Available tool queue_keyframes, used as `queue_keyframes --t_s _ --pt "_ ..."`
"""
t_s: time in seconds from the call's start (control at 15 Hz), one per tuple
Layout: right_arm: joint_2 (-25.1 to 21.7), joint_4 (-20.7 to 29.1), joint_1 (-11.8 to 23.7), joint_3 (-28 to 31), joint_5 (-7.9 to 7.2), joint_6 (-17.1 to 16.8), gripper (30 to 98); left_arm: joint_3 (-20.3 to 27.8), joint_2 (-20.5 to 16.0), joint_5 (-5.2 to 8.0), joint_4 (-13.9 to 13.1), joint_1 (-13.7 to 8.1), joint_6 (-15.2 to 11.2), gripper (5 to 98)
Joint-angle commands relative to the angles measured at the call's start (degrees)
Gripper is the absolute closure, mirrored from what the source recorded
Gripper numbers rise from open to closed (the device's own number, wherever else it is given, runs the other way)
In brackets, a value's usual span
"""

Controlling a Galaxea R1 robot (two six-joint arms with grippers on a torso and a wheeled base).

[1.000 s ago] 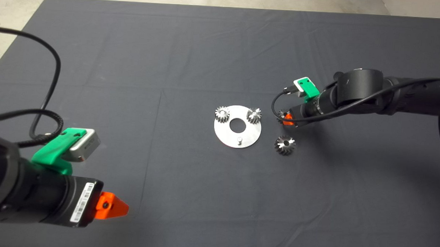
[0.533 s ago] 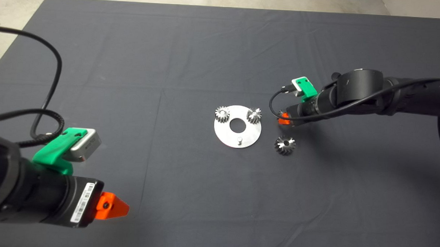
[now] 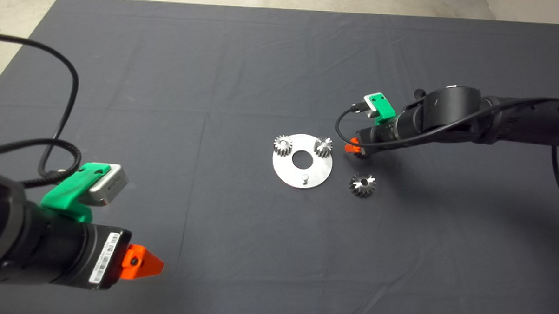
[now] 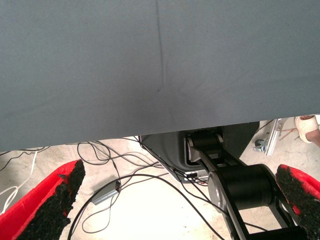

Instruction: Remove an incorrectly installed larger gear and replace it with the correct smaller gear

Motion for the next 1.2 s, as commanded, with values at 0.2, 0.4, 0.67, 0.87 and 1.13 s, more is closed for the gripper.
queue_keyframes --t_s 0.2,0.4,0.67,0.87,1.13 --pt "0.13 -1.66 0.83 -0.46 0.30 0.31 40.9 0.95 -0.03 -0.06 -0.92 -0.26 -0.23 5.8" --pt "0.13 -1.74 0.83 -1.18 0.32 0.31 40.9 0.95 -0.03 -0.06 -0.92 -0.26 -0.24 5.8" --pt "0.13 -2.10 0.65 -1.27 0.32 0.31 41.5 0.95 0.06 0.01 -0.92 -0.26 -0.23 5.8" --pt "0.21 -2.10 0.56 -1.27 0.32 0.31 44.8 0.95 -0.03 0.01 -0.92 -0.26 -0.23 5.8" --pt "0.30 -2.14 0.47 -1.89 0.32 0.31 48.9 0.95 -0.03 -0.06 -0.92 -0.26 -0.27 5.8"
